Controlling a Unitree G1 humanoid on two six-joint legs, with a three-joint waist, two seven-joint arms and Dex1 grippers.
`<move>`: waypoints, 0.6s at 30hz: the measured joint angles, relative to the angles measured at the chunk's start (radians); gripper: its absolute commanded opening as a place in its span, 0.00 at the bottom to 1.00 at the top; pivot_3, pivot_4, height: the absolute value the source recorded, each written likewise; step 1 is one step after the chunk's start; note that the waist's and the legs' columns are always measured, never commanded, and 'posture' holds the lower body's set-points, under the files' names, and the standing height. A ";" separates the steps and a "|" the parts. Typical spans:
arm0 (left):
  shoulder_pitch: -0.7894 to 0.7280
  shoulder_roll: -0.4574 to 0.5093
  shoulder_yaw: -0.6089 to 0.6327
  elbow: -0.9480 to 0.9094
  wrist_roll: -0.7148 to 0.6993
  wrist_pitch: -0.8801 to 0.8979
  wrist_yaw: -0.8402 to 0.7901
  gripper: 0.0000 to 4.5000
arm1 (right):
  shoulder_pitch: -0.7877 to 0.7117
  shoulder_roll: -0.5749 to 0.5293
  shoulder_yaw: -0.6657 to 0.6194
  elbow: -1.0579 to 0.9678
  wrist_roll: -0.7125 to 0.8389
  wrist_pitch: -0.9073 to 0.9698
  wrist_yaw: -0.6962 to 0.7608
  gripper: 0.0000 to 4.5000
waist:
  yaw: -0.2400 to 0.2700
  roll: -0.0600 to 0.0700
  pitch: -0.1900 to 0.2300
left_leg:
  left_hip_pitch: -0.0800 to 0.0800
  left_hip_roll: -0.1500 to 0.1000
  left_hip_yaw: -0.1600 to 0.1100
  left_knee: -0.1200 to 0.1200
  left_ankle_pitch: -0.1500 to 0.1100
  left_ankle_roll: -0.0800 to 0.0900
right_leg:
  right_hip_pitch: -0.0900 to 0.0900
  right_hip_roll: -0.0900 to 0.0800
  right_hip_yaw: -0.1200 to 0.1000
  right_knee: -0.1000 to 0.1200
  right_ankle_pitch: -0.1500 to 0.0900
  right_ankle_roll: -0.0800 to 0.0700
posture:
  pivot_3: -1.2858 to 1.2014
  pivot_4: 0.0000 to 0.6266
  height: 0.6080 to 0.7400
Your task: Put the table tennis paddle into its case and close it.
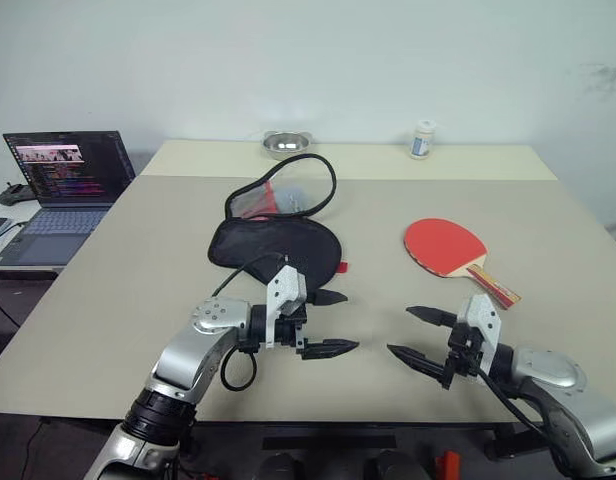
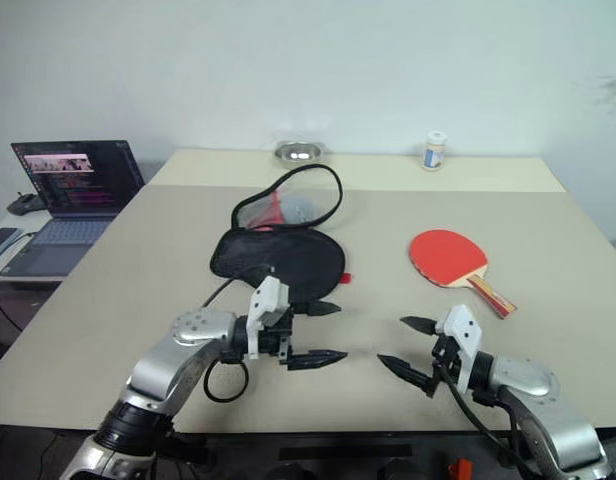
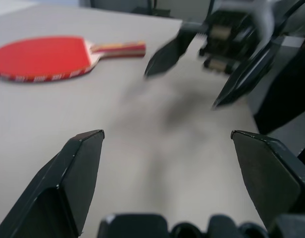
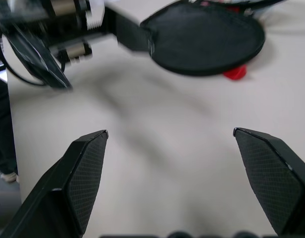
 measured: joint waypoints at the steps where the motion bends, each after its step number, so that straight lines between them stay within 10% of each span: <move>1: -0.001 -0.003 0.002 0.013 0.002 -0.011 0.001 1.00 | 0.004 -0.008 -0.010 -0.013 0.003 0.010 -0.003 0.99 | 0.000 0.000 0.000 | 0.000 0.000 0.000 0.000 0.000 0.000 | 0.000 0.000 0.000 0.000 0.000 0.000 | 0.52 0.24 1.00; 18: -0.284 0.067 0.105 0.545 0.125 -0.312 -0.054 1.00 | -0.190 -0.065 -0.115 -0.101 0.148 0.196 -0.070 0.99 | -0.001 -0.001 0.001 | 0.001 -0.001 -0.002 0.000 0.000 0.000 | 0.003 0.000 -0.002 -0.001 0.000 -0.001 | 0.52 0.24 1.00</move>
